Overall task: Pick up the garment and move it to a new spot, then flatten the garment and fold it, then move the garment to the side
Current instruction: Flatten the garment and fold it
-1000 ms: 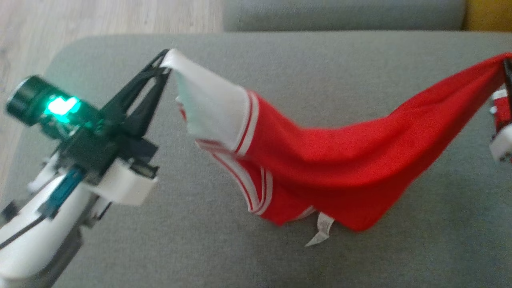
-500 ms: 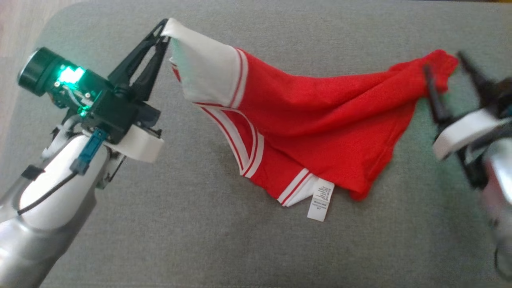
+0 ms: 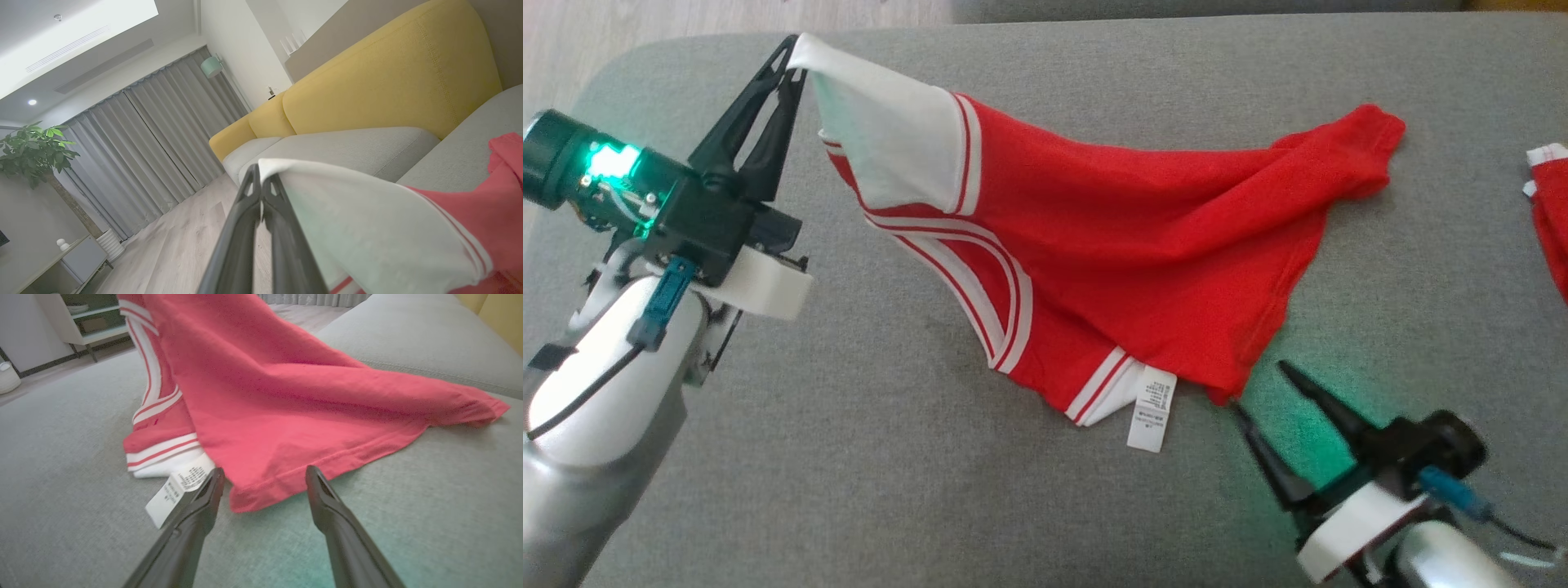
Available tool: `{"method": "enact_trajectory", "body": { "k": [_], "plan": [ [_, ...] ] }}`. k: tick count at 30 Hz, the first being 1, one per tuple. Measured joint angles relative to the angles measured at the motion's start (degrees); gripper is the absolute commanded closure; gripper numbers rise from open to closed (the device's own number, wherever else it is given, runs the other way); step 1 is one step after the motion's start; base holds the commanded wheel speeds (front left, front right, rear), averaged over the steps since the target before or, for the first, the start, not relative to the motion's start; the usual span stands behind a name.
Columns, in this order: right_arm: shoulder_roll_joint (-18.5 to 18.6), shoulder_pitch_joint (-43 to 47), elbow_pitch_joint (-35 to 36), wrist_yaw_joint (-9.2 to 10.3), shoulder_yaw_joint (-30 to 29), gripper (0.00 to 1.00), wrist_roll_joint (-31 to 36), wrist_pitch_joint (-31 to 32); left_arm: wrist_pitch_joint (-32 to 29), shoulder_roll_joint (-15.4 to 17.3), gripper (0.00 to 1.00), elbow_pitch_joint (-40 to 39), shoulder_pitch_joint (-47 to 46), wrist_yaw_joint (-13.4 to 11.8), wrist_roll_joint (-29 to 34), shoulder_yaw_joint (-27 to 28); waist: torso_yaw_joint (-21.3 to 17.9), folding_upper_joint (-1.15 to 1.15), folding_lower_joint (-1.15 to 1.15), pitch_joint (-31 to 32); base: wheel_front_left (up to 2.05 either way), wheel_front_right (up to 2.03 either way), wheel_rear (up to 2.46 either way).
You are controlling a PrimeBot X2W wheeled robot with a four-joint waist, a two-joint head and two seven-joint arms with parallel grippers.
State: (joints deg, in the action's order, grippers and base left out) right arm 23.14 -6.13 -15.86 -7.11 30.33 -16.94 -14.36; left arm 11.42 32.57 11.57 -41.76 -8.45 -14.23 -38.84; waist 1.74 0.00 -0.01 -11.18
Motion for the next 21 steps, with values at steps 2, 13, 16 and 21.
{"method": "enact_trajectory", "body": {
  "k": [2, 13, 16, 21],
  "plan": [
    [-1.09, -0.07, -0.10, 0.00, 1.30, 0.00, 0.35, 0.00, -0.01, 0.19, 1.00, -0.19, 0.02, -0.20, -0.25, 0.01, -0.16, 0.00, 0.00, -0.02, 0.00, 0.00, 0.00],
    [-4.20, -2.18, -8.65, 0.00, 1.21, 0.27, 4.82, 0.00, -0.76, 0.62, 1.00, -1.81, 0.03, -0.92, -0.57, 0.00, 0.03, 0.00, 0.00, -0.63, 0.00, 0.00, 0.00],
    [-5.30, -2.93, -9.34, 0.00, 0.66, 0.22, 5.24, 0.00, -0.76, 0.76, 1.00, -2.50, 0.03, -1.13, -0.59, 0.00, 0.00, 0.00, 0.01, -0.91, 0.00, 0.00, 0.00],
    [-6.36, -2.95, -10.12, 0.00, 0.42, 0.26, 5.45, 0.00, -0.75, 0.76, 1.00, -2.57, 0.03, -1.21, -1.01, -0.04, 0.19, 0.00, 0.01, -1.01, 0.00, 0.00, 0.00]
  ]
}}
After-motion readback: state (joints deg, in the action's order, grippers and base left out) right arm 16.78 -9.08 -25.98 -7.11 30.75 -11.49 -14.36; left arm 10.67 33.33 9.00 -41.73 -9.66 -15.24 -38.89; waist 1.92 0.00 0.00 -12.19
